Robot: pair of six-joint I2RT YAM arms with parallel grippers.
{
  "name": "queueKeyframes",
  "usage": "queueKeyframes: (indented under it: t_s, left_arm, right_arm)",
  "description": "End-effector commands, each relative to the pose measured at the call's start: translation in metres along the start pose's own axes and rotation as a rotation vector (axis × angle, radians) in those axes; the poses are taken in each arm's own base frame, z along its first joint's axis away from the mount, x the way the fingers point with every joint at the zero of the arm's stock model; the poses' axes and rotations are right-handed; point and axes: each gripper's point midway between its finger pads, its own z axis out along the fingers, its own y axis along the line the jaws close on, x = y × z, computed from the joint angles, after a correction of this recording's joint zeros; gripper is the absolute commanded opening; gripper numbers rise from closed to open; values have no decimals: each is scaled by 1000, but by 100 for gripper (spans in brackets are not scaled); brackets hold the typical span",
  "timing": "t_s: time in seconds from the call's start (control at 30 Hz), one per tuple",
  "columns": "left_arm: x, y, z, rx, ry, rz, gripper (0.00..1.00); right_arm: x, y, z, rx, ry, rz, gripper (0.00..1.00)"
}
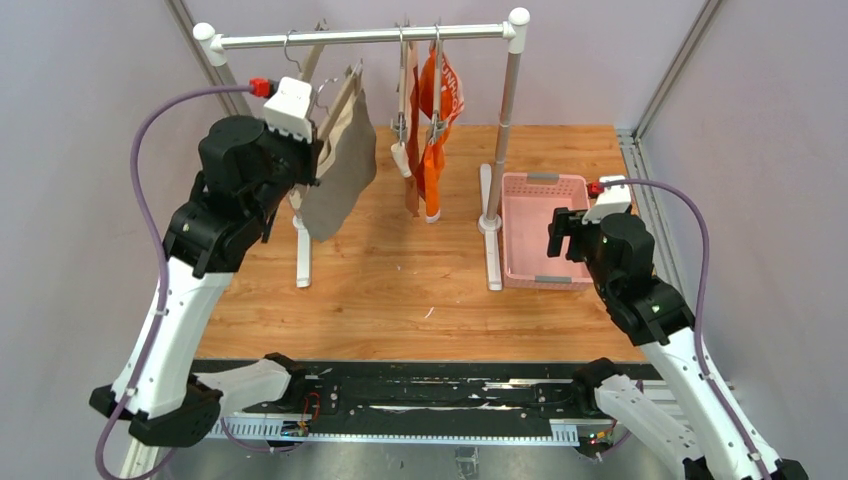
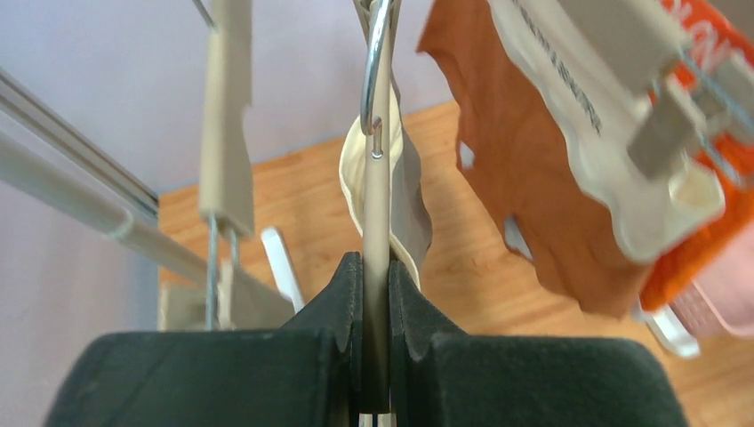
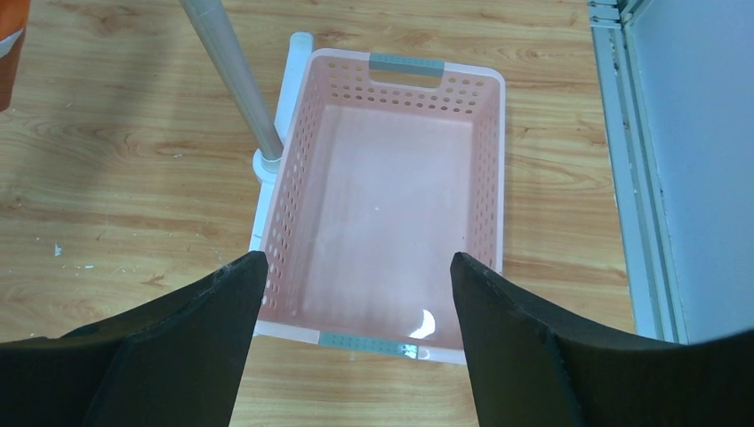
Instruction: Remove the underwear clipped to the hanger
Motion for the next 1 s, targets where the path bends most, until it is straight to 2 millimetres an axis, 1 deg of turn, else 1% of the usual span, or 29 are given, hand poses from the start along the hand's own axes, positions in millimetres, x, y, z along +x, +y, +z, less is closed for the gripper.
queueKeyframes:
  t_s: [0.0, 0.03, 0.1, 0.2, 0.23, 0.3, 0.33, 0.4, 0.5, 0.57, 0.67, 0.77, 0.8, 0.97]
  left_arm:
    - [26, -14, -34, 96, 21, -66, 0]
    - [43, -20, -38, 129, 57, -69, 0]
    - [69, -35, -51, 210, 114, -77, 0]
    - [113, -57, -69, 334, 231, -79, 0]
    - [126, -64, -74, 373, 265, -83, 0]
    - [147, -77, -85, 445, 310, -92, 0]
    - [153, -83, -90, 482, 316, -97, 0]
    - [161, -94, -101, 557, 319, -114, 0]
    - [164, -112, -119, 679, 313, -137, 0]
    - [164, -120, -128, 742, 305, -141, 0]
    - [164, -130, -137, 825, 299, -145, 0]
    - [166, -139, -144, 905, 303, -141, 0]
    - [166, -140, -144, 915, 302, -137, 0]
    - [163, -148, -150, 991, 284, -123, 0]
  right_arm:
    - [-4, 20, 10, -82, -15, 7, 77]
    - [-5, 25, 13, -101, -16, 11, 77]
    - [-3, 36, 19, -148, -11, 14, 78]
    - [-4, 57, 23, -249, -16, 24, 80]
    - [-4, 67, 23, -302, -19, 25, 82]
    - [-7, 80, 24, -371, -34, 24, 85]
    - [-9, 90, 21, -431, -41, 24, 87]
    - [-15, 108, 16, -537, -64, 16, 91]
    - [-18, 138, 3, -735, -83, -5, 94]
    - [-20, 161, -12, -904, -94, -18, 95]
    - [-21, 185, -35, -1124, -95, -13, 95]
    - [-25, 201, -59, -1318, -88, -12, 95]
    - [-27, 203, -65, -1358, -90, -15, 95]
    - [-33, 206, -81, -1440, -107, -25, 95]
